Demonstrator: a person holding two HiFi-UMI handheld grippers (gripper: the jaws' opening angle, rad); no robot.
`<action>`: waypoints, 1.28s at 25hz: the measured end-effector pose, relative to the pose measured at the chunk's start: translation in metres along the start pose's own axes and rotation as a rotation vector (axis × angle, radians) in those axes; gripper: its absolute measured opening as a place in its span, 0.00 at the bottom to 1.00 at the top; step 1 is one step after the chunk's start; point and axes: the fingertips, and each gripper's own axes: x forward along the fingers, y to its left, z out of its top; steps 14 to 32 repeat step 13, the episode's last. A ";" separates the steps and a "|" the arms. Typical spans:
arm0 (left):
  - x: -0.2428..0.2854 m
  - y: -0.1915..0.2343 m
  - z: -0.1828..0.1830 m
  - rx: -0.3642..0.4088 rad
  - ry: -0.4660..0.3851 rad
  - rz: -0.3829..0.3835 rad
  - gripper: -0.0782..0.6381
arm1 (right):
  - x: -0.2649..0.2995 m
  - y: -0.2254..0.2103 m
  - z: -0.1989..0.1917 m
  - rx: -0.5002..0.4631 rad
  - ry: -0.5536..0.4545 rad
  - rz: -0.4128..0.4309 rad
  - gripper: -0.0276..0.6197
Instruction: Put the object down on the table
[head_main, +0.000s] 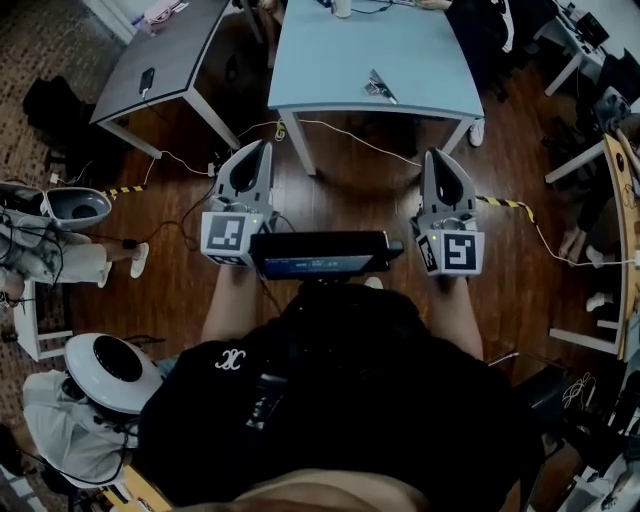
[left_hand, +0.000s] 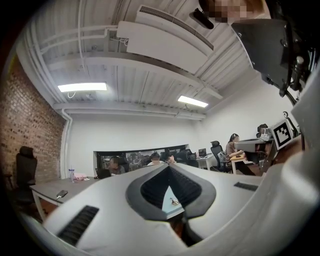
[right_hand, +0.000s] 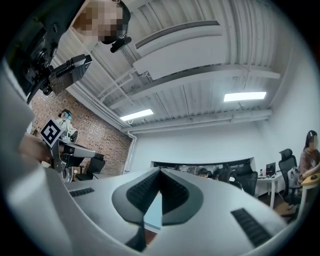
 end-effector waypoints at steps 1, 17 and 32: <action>-0.002 -0.002 0.000 0.001 0.001 0.000 0.12 | -0.002 0.000 0.001 -0.003 -0.003 0.001 0.00; -0.014 -0.012 0.008 0.006 0.000 0.003 0.12 | -0.015 0.000 0.007 -0.017 0.004 -0.011 0.00; -0.014 -0.012 0.008 0.006 0.000 0.003 0.12 | -0.015 0.000 0.007 -0.017 0.004 -0.011 0.00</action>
